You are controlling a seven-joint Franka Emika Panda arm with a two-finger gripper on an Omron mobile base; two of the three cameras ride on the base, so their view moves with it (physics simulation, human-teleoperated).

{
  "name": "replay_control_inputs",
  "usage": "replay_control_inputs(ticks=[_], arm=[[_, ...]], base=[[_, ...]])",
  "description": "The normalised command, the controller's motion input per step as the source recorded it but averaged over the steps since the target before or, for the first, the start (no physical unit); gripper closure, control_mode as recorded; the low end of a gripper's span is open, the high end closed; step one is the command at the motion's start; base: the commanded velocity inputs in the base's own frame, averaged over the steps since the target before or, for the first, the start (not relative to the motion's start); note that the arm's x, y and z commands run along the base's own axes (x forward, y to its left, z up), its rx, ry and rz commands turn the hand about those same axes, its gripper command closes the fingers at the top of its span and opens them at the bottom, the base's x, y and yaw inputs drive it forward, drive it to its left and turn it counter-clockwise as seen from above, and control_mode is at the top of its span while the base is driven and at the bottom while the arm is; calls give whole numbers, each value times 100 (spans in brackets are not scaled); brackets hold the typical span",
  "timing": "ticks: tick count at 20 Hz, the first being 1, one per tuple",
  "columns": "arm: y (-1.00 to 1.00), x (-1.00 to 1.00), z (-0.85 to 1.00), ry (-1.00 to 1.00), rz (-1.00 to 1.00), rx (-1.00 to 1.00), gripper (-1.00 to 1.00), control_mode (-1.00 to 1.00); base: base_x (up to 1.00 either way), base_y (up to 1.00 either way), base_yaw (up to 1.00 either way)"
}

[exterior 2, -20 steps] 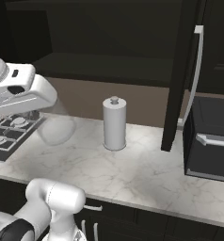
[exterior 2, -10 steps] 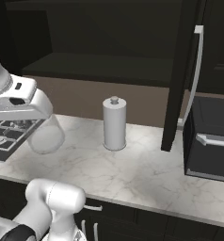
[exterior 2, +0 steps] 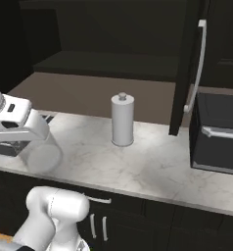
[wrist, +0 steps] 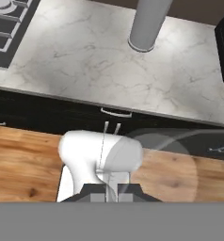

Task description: There is a bowl on the dining counter. Grab a lemon wedge from the fridge and place it in the bowl. Then get the liquor bottle and glass cup from the cabinet and place them next to the bowl.

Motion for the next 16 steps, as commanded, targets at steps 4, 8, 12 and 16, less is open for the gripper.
replay_control_inputs(ticks=[4,8,12,16], arm=[[0,0,0,0,0,0,100,100],[0,0,0,0,0,0,100,100],[0,0,0,0,0,0,100,100],[0,0,0,0,0,0,100,100]], base=[[-100,-9,-8],[-95,-31,-28],[-30,-49,-74],[0,-47,-86]])
